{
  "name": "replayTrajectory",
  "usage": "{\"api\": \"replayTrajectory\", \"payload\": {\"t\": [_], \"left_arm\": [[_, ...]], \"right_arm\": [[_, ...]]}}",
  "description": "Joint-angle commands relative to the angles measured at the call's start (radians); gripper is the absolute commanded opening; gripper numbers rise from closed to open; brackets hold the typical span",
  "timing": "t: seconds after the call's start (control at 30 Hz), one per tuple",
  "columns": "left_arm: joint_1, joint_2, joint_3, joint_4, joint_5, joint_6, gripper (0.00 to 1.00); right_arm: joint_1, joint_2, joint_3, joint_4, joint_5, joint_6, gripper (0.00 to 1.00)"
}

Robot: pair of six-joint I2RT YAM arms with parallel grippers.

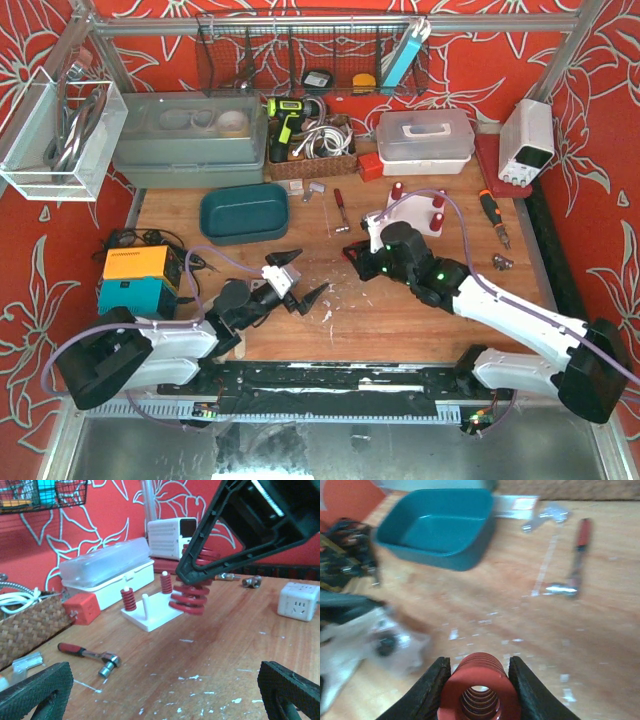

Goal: Install the large spring

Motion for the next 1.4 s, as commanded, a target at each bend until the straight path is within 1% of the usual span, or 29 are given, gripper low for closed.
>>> {"api": "replayTrajectory", "payload": {"t": [0.0, 0.23, 0.33, 0.43, 0.5, 0.63, 0.73, 0.83, 0.9, 1.17, 1.37], "left_arm": [[-0.004, -0.029, 0.027, -0.038, -0.070, 0.025, 1.00], [-0.004, -0.055, 0.024, -0.065, -0.104, 0.032, 1.00], [-0.004, -0.073, 0.017, -0.068, -0.103, 0.033, 1.00], [-0.004, -0.070, 0.010, -0.059, -0.108, 0.038, 1.00], [-0.004, -0.066, 0.010, -0.055, -0.108, 0.037, 1.00], [-0.004, -0.065, 0.007, -0.053, -0.106, 0.034, 1.00], [-0.004, -0.065, 0.005, -0.052, -0.119, 0.038, 1.00], [-0.004, -0.068, 0.005, -0.054, -0.113, 0.040, 1.00], [-0.004, -0.067, 0.006, -0.055, -0.110, 0.042, 1.00], [-0.004, -0.069, 0.005, -0.057, -0.111, 0.049, 1.00], [-0.004, -0.075, 0.005, -0.057, -0.108, 0.050, 1.00]], "right_arm": [[-0.067, 0.035, 0.070, -0.097, 0.250, -0.101, 0.00], [-0.254, 0.145, 0.145, -0.124, 0.303, -0.151, 0.00], [-0.293, 0.197, 0.189, -0.128, 0.358, -0.196, 0.00], [-0.320, 0.255, 0.237, -0.134, 0.381, -0.231, 0.00], [-0.343, 0.284, 0.263, -0.130, 0.366, -0.231, 0.00], [-0.396, 0.347, 0.290, -0.096, 0.289, -0.212, 0.00], [-0.430, 0.393, 0.313, -0.093, 0.267, -0.197, 0.00], [-0.457, 0.432, 0.316, -0.059, 0.190, -0.188, 0.00], [-0.465, 0.456, 0.329, -0.055, 0.166, -0.182, 0.00], [-0.495, 0.534, 0.383, -0.044, 0.115, -0.170, 0.00], [-0.501, 0.576, 0.413, -0.046, 0.122, -0.181, 0.00]]}}
